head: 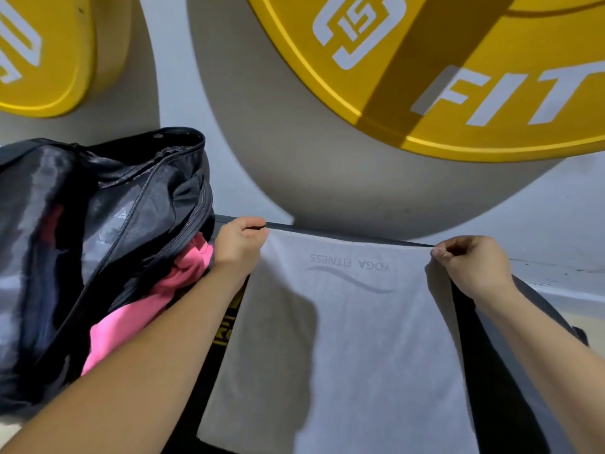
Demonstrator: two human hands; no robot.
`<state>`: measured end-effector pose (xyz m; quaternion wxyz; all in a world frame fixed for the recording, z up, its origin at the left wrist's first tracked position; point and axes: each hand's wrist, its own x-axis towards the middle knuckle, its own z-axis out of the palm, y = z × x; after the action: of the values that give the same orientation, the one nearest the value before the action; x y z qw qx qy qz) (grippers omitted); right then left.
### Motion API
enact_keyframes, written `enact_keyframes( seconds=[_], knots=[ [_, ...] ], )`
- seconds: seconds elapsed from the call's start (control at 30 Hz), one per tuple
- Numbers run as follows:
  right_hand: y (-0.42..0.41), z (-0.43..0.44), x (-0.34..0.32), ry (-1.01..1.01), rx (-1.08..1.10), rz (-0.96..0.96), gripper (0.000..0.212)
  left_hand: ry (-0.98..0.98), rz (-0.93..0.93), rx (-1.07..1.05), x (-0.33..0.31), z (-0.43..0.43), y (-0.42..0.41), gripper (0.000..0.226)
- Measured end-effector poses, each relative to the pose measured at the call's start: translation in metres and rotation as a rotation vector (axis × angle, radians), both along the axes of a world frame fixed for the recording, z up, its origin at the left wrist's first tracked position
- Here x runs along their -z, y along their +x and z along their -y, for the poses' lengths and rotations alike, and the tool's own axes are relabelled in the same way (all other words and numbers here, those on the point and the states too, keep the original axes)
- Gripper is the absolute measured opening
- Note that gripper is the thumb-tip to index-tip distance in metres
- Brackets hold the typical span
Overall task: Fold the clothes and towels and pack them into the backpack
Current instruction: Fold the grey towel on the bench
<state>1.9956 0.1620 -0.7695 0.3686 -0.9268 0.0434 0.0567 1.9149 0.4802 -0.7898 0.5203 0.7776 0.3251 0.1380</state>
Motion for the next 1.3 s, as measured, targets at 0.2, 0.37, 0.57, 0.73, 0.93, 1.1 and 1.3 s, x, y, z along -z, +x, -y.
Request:
enact_keyframes(
  seconds=[0.2,0.37,0.57,0.73,0.93,1.1,1.3],
  knots=[
    [-0.054,-0.010,-0.004,-0.379,-0.286,0.303,0.054,0.167,-0.093,0.075,-0.015,0.013,-0.045,0.034],
    [-0.153,-0.032,-0.005,-0.368,-0.481,0.199,0.057,0.281,-0.334,0.090,-0.025,0.033,-0.143,0.020],
    [-0.226,-0.039,0.028,-0.453,-0.549,0.142,0.054,0.372,-0.437,0.026,-0.001,0.059,-0.224,0.019],
    [-0.242,-0.032,0.031,-0.549,-0.537,0.076,0.053,0.361,-0.407,-0.036,-0.004,0.064,-0.245,0.010],
    [-0.241,-0.031,0.024,-0.559,-0.573,0.025,0.063,0.240,-0.413,-0.097,-0.014,0.067,-0.245,0.018],
    [-0.237,-0.013,0.020,-0.443,-0.723,0.073,0.071,-0.278,-0.167,-0.280,-0.017,0.068,-0.240,0.014],
    [-0.253,-0.003,0.025,-0.601,-0.867,0.224,0.048,-0.378,-0.104,-0.068,-0.019,0.062,-0.247,0.026]
  ],
)
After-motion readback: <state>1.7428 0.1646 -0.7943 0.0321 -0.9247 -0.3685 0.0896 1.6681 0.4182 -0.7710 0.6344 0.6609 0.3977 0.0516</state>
